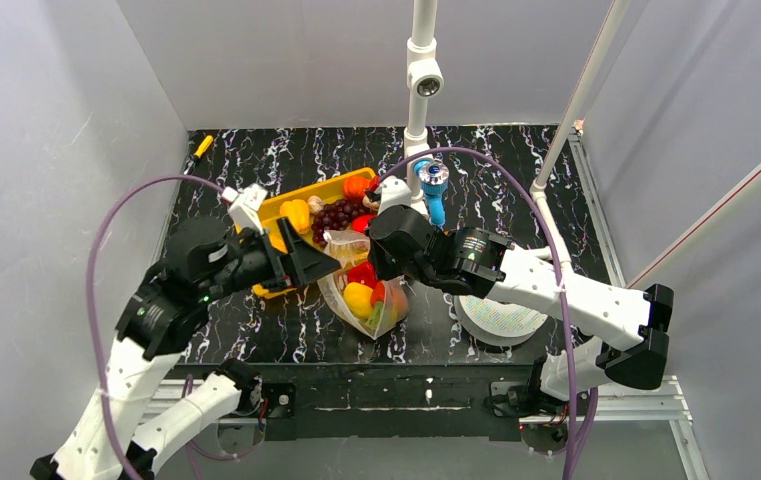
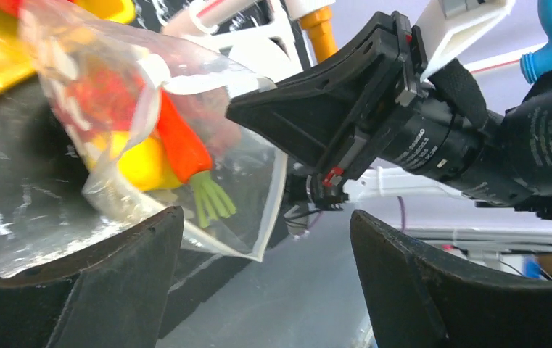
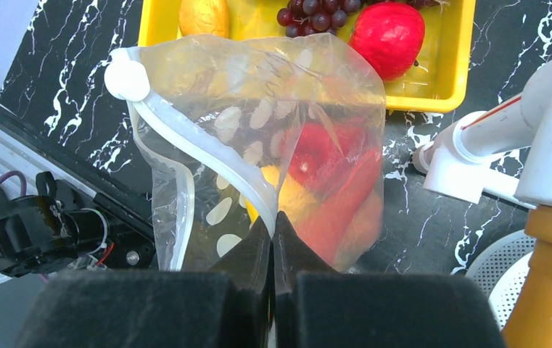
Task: Place the food in the zip-top bag and seal the zipper
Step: Place the fake vegetable in the zipper food storage bag, then pick up the fake fruit from the bin.
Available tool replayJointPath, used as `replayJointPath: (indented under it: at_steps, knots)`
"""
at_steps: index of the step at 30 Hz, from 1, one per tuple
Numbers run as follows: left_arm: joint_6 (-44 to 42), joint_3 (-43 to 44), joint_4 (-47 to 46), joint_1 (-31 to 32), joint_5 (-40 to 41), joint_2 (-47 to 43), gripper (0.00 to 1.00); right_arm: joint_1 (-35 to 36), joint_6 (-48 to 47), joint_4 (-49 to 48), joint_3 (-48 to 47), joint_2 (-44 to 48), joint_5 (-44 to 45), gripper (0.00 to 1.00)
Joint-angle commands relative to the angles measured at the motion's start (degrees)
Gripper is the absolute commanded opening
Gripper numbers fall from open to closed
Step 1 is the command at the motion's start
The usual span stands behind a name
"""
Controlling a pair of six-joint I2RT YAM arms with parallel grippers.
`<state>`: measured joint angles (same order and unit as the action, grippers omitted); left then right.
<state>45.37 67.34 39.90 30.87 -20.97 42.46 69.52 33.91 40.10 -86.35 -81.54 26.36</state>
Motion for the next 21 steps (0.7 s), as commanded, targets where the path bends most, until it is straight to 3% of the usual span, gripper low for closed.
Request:
replayJointPath:
  at_steps: [1, 9, 14, 18, 21]
  knots:
    - [-7.8, 3.2, 14.7, 0.0, 13.2, -1.9, 0.85, 0.4, 0.4, -2.7, -0.3, 0.6, -0.5, 0.01]
    - [-12.2, 1.4, 22.5, 0.0, 29.2, -1.2, 0.86, 0.4, 0.2, -2.4, -1.1, 0.4, -0.5, 0.01]
    - [-14.9, -3.2, 18.7, -0.3, 38.6, 1.6, 0.98, 0.4, 0.2, -2.3, -1.0, 0.2, -0.6, 0.01]
    - [-17.9, -2.7, 15.2, -2.3, 38.6, 9.4, 0.98, 0.4, 0.3, -1.6, -1.5, -0.1, -0.7, 0.01]
    - [-19.4, -3.1, 9.9, -11.0, 28.8, 14.2, 0.98, 0.4, 0.6, -1.2, -1.7, 0.0, -0.6, 0.01]
